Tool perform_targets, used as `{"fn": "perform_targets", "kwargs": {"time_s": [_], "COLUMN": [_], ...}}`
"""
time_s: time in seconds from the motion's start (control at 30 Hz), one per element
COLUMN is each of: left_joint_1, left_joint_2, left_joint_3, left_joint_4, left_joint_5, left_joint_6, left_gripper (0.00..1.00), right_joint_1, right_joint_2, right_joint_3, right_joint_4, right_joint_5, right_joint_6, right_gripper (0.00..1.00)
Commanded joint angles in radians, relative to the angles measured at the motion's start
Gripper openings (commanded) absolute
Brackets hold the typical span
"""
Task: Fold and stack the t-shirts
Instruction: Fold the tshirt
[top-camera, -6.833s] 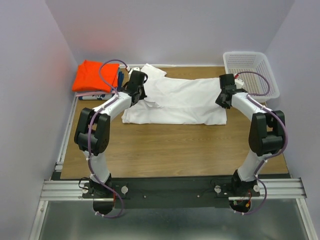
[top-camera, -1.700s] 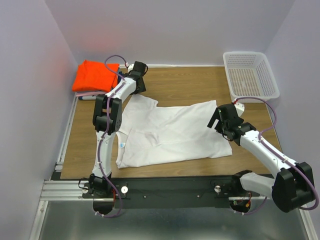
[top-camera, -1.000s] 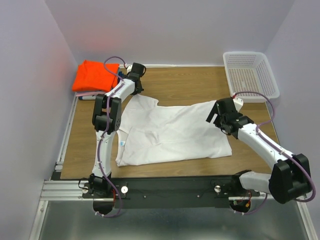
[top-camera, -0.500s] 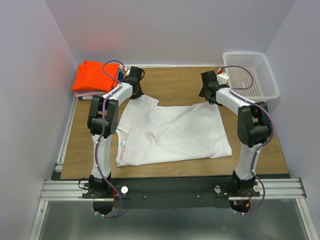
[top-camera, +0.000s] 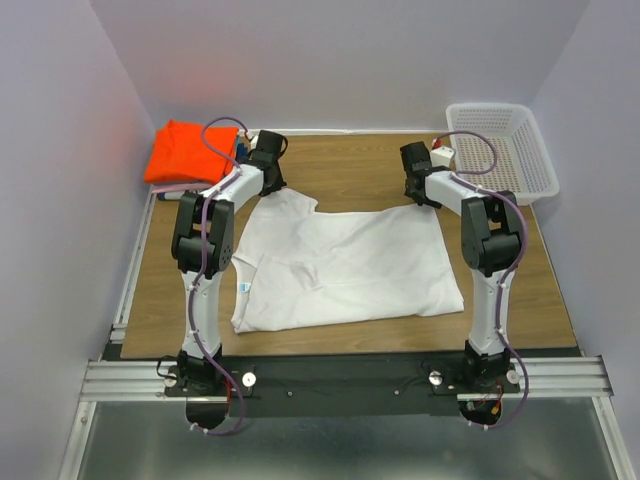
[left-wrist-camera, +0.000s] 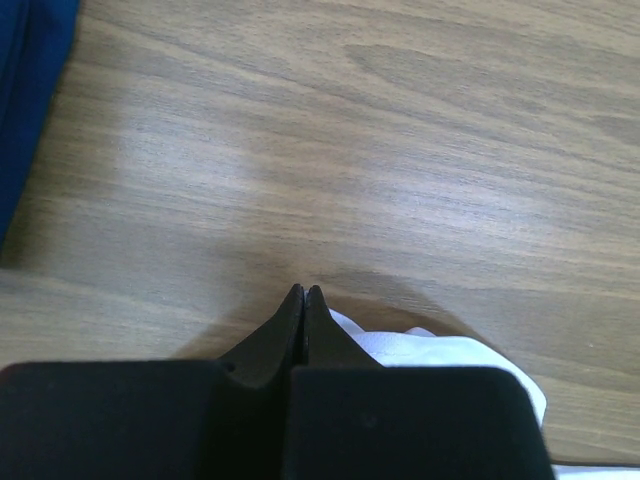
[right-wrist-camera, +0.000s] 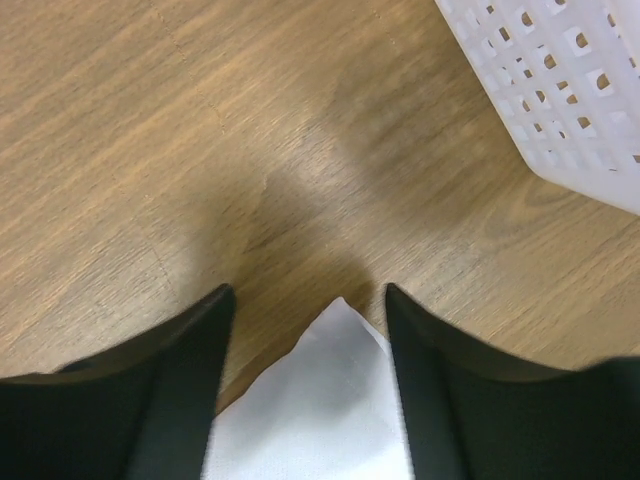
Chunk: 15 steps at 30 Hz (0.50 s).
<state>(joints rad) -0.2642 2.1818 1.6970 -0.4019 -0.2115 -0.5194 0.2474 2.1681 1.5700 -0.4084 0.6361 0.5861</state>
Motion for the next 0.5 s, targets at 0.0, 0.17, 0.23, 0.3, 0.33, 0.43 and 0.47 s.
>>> {"fn": "perform_targets", "kwargs": {"time_s": [0.0,0.17,0.23,0.3,0.33,0.43,0.47], "left_joint_1": [-0.007,-0.009,-0.012,-0.015,-0.018,-0.023,-0.023], "left_joint_2": [-0.057,-0.089,-0.103,-0.109,-0.117,-0.134,-0.145], "left_joint_3": [-0.023,-0.059,-0.071,-0.079,-0.085,-0.108,-0.12], "left_joint_4": [0.015,0.023,0.026,0.026,0.028,0.032,0.032], "left_joint_5": [0.012,0.012,0.011,0.009,0.006,0.003,0.003], "left_joint_6": [0.012,0.007,0.002,0.004,-0.001,-0.004,-0.007], "left_gripper": [0.0,0.0,0.0,0.0,0.0,0.0,0.0], "right_joint_1": [0.003,0.003,0.003,0.004,0.004,0.004,0.004], "right_joint_2": [0.029,0.022,0.013,0.004,0.002,-0.005,-0.007], "right_joint_3": [-0.007,-0.027,-0.041,-0.05,-0.053,-0.051,-0.048], "right_joint_4": [-0.007,-0.007,-0.007,-0.007,-0.007,-0.007,-0.007], "right_joint_5": [0.045,0.043,0.056,0.06,0.062,0.059,0.056], "right_joint_6": [0.006,0.009,0.014,0.012,0.011,0.0,-0.006], "right_gripper": [0.61,0.38,0.2,0.14,0.13,0.01,0.01]}}
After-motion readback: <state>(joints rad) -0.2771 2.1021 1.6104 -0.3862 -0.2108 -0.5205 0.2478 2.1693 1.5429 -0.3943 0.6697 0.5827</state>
